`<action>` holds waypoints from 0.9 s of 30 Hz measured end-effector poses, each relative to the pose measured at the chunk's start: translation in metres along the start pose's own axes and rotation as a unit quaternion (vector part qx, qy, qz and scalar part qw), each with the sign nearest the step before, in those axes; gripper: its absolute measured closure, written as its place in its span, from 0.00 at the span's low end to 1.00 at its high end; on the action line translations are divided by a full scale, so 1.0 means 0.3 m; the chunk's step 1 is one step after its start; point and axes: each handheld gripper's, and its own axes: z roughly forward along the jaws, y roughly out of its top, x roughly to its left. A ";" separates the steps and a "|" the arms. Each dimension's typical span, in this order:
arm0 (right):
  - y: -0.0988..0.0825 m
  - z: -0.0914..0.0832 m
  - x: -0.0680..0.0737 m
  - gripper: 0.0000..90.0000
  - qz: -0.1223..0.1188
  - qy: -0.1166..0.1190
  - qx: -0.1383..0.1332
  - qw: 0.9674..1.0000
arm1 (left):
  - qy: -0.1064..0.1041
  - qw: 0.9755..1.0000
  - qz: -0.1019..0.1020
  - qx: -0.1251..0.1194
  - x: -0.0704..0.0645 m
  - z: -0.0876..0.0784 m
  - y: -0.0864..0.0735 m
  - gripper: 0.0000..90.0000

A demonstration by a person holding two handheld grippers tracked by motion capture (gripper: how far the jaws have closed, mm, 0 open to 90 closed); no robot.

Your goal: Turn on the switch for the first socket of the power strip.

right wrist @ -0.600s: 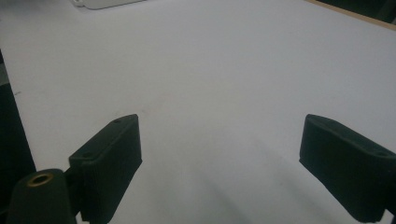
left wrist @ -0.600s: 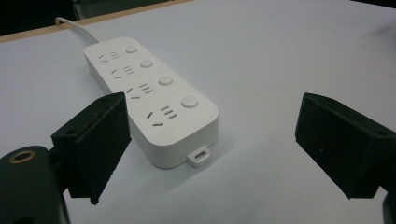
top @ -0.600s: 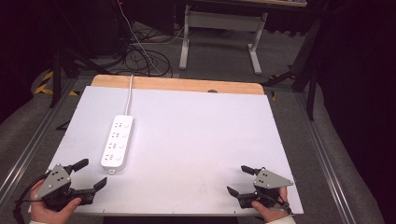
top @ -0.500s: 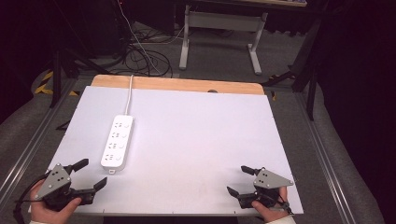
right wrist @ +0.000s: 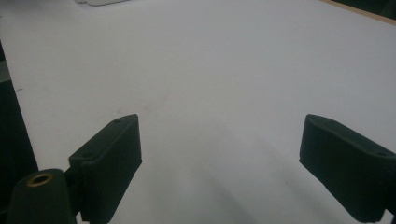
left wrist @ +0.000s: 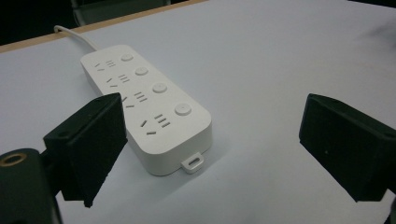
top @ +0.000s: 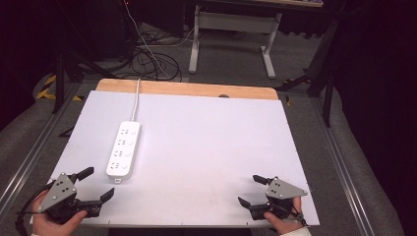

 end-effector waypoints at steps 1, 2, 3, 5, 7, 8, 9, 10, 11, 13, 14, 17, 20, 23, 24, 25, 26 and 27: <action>0.000 0.001 0.001 0.15 0.000 -0.001 0.001 1.000 | -0.003 1.000 0.000 0.000 0.001 -0.001 0.002 0.09; 0.000 0.001 0.001 0.15 0.000 -0.002 0.001 1.000 | -0.007 1.000 -0.003 0.000 0.002 -0.002 0.005 0.09; -0.001 0.002 0.000 0.15 -0.001 -0.003 0.001 1.000 | -0.011 1.000 -0.005 0.003 0.002 -0.004 0.008 0.10; -0.001 0.002 -0.001 0.15 0.000 -0.005 0.001 1.000 | -0.013 1.000 -0.006 0.007 0.002 -0.007 0.013 0.11; -0.001 0.002 -0.001 0.15 0.000 -0.005 0.001 1.000 | -0.015 1.000 -0.009 0.008 0.001 -0.009 0.019 0.11; -0.001 0.002 -0.001 0.15 0.000 -0.005 0.001 1.000 | -0.014 1.000 -0.010 0.010 0.000 -0.012 0.023 0.12; -0.001 0.003 0.000 0.15 0.001 -0.004 0.001 1.000 | -0.014 1.000 -0.009 0.009 -0.001 -0.013 0.027 0.14; -0.001 0.004 -0.001 0.15 0.001 -0.004 0.001 1.000 | -0.014 1.000 -0.007 0.011 -0.002 -0.015 0.032 0.14; -0.001 0.004 -0.001 0.15 0.001 -0.004 0.001 1.000 | -0.014 1.000 -0.003 0.013 -0.003 -0.016 0.038 0.14; -0.002 0.004 -0.002 0.15 0.003 -0.005 0.001 1.000 | -0.018 1.000 0.003 0.020 -0.004 -0.016 0.050 0.17; -0.002 0.004 -0.003 0.15 0.003 -0.006 0.001 1.000 | -0.022 0.999 0.005 0.026 -0.004 -0.015 0.055 0.17; -0.004 0.003 -0.005 0.15 0.005 -0.007 0.000 1.000 | -0.021 0.999 0.010 0.032 -0.003 -0.013 0.073 0.17; -0.005 0.003 -0.005 0.15 0.006 -0.008 0.001 1.000 | -0.026 0.999 0.004 0.032 0.003 -0.010 0.091 0.17; -0.006 0.004 -0.006 0.15 0.007 -0.008 0.001 1.000 | -0.031 0.999 -0.002 0.032 0.013 -0.007 0.107 0.17; -0.006 0.003 -0.006 0.15 0.007 -0.008 0.001 1.000 | -0.030 0.999 -0.001 0.033 0.018 -0.007 0.112 0.17; -0.006 0.003 -0.005 0.15 0.007 -0.009 0.001 1.000 | -0.033 0.999 -0.004 0.032 0.021 -0.005 0.116 0.17; -0.007 0.003 -0.005 0.15 0.007 -0.008 0.001 1.000 | -0.037 0.999 -0.006 0.033 0.025 -0.003 0.121 0.17; -0.008 0.003 -0.006 0.15 0.007 -0.009 0.002 1.000 | -0.037 0.999 -0.003 0.034 0.029 -0.002 0.127 0.17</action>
